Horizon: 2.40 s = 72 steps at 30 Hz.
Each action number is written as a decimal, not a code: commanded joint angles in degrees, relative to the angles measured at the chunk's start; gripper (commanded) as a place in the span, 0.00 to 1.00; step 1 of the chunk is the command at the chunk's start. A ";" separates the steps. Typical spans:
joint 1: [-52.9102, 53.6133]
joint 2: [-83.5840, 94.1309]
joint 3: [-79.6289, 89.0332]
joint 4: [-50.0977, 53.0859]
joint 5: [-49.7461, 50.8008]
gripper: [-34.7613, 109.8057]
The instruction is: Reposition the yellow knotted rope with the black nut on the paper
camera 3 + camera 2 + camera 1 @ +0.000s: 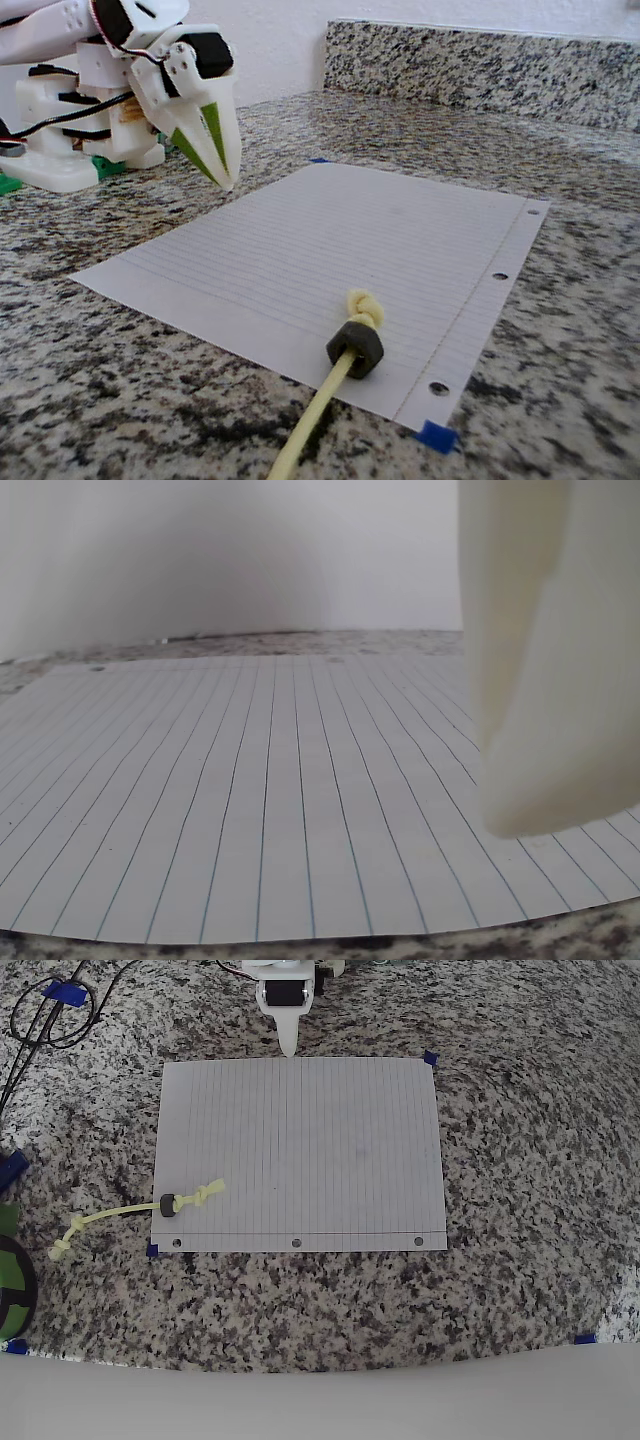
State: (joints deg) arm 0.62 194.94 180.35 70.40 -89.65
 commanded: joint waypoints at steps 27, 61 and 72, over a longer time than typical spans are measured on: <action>-0.18 0.44 0.09 -0.62 -0.09 0.24; -0.53 0.44 0.35 -2.02 -0.35 0.24; 2.64 -0.53 -5.01 -11.78 -0.44 0.24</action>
State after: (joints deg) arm 2.20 194.77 178.86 61.35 -89.65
